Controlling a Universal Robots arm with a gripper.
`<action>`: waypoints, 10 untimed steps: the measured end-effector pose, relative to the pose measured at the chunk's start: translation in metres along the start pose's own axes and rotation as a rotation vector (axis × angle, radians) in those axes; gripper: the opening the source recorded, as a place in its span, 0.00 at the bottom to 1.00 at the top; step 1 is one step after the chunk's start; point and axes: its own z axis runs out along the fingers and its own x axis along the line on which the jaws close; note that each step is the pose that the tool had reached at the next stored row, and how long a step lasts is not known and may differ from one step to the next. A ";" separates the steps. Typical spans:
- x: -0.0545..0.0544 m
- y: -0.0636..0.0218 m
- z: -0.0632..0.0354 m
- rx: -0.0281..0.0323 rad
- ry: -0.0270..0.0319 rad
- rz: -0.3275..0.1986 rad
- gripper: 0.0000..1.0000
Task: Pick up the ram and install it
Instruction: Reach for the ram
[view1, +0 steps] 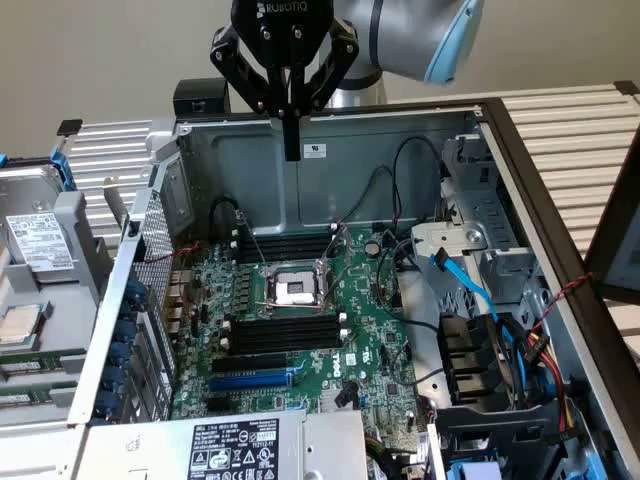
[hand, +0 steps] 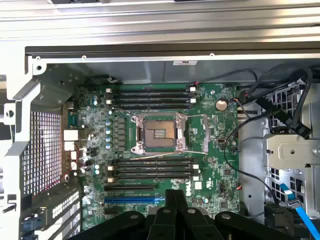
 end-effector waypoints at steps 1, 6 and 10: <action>0.000 0.0000 0.0000 0.0000 -0.0001 0.000 0.11; 0.000 0.0000 0.0000 0.0000 0.0000 0.000 0.11; 0.000 0.0000 0.0000 0.0000 0.0000 0.000 0.11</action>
